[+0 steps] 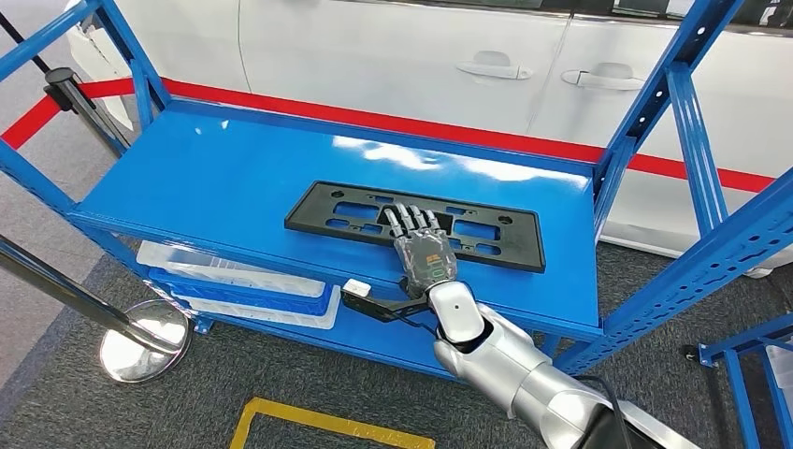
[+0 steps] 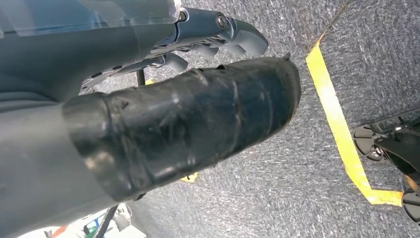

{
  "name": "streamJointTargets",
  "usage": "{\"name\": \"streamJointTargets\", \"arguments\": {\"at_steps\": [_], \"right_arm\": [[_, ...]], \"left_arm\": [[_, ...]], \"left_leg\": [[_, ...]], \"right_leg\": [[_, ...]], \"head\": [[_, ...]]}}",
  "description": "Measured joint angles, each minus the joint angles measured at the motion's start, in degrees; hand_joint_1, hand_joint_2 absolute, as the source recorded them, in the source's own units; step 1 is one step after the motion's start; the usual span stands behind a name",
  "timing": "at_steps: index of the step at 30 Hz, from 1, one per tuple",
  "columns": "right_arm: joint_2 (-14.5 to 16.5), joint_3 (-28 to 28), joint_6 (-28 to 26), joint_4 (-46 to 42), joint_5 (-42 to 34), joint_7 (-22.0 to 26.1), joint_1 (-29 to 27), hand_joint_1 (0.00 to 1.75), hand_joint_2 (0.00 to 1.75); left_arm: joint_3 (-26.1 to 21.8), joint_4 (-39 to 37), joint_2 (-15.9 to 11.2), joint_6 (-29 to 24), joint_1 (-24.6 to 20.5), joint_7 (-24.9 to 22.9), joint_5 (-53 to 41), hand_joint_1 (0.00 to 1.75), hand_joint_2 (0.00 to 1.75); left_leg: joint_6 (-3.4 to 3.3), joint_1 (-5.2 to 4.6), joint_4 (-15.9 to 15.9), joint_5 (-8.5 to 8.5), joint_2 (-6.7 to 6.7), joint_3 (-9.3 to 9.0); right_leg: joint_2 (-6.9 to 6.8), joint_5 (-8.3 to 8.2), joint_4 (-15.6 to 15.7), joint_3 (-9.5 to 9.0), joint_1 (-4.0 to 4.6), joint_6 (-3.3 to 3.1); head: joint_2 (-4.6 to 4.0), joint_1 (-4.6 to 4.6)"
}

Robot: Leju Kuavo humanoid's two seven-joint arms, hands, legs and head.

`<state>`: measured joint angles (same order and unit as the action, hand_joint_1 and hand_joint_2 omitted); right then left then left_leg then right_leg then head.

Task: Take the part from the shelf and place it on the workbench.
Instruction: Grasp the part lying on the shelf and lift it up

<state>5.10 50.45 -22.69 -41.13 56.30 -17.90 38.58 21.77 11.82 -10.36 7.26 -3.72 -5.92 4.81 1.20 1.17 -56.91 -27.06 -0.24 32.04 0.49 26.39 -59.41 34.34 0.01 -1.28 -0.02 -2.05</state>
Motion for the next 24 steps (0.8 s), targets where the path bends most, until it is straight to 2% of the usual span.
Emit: {"name": "streamJointTargets", "arguments": {"at_steps": [1, 2, 12, 16, 21, 22, 23, 24], "right_arm": [[0.3, 0.2, 0.2, 0.2, 0.0, 0.0, 0.0, 1.34, 1.75], [0.6, 0.4, 0.4, 0.3, -0.1, -0.1, 0.0, 1.38, 1.75], [2.1, 1.1, 0.8, 1.2, -1.1, 0.0, 0.4, 1.26, 1.75], [2.3, 1.5, 1.0, 1.4, -1.3, 0.0, 0.5, 1.16, 1.75], [2.3, 2.1, 2.1, 1.4, -1.4, -0.2, 0.4, 1.23, 1.75], [2.3, 2.2, 2.3, 1.3, -1.4, -0.3, 0.4, 1.21, 1.75], [2.3, 2.3, 2.5, 1.2, -1.4, -0.4, 0.4, 0.99, 1.75], [2.3, 2.4, 2.6, 1.2, -1.5, -0.5, 0.4, 0.69, 1.75]], "left_arm": [[0.0, 0.0, 0.0, 0.0, 0.0, 0.0, 0.0, 0.00, 0.00], [0.0, 0.0, 0.0, 0.0, 0.0, 0.1, 0.1, 0.00, 0.00], [0.0, 0.0, 0.0, 0.2, 0.0, 1.2, 0.7, 0.00, 0.00], [0.0, 0.0, 0.0, 0.2, 0.0, 1.1, 0.9, 0.00, 0.00], [0.0, 0.0, 0.0, 0.1, 0.1, 1.0, 1.3, 0.00, 0.00], [0.0, 0.0, 0.0, 0.1, 0.1, 1.0, 1.3, 0.00, 0.00], [0.0, 0.0, 0.0, 0.1, 0.1, 1.0, 1.3, 0.00, 0.00], [0.0, 0.0, 0.0, 0.1, 0.1, 1.0, 1.4, 0.00, 0.00]], "left_leg": [[0.00, 0.00, 0.0, -0.01, 0.00, 0.00], [0.00, 0.00, 0.0, -0.01, 0.00, 0.00], [0.00, 0.00, 0.0, -0.01, -0.01, -0.01], [0.00, 0.00, 0.0, -0.01, -0.01, 0.00], [0.00, 0.00, 0.0, -0.01, -0.01, 0.00], [0.00, 0.00, 0.0, -0.01, -0.01, 0.00], [0.01, 0.00, 0.0, -0.02, -0.01, 0.00], [0.01, 0.00, 0.0, -0.02, -0.01, 0.00]], "right_leg": [[0.00, 0.00, 0.0, 0.00, 0.00, 0.00], [0.00, 0.00, 0.0, 0.00, 0.00, 0.00], [-0.01, 0.00, 0.0, 0.00, 0.01, 0.00], [-0.01, 0.00, 0.0, 0.00, 0.01, 0.00], [-0.01, 0.00, 0.0, 0.00, 0.00, 0.00], [-0.01, 0.00, 0.0, 0.00, 0.00, 0.00], [-0.01, 0.00, 0.0, 0.00, 0.00, 0.00], [-0.01, 0.00, 0.0, 0.00, -0.01, 0.00]], "head": [[0.00, 0.00], [0.00, 0.00], [0.00, 0.00], [0.00, 0.00], [0.00, 0.00], [0.00, 0.00], [0.00, 0.00], [0.00, 0.00]]}}
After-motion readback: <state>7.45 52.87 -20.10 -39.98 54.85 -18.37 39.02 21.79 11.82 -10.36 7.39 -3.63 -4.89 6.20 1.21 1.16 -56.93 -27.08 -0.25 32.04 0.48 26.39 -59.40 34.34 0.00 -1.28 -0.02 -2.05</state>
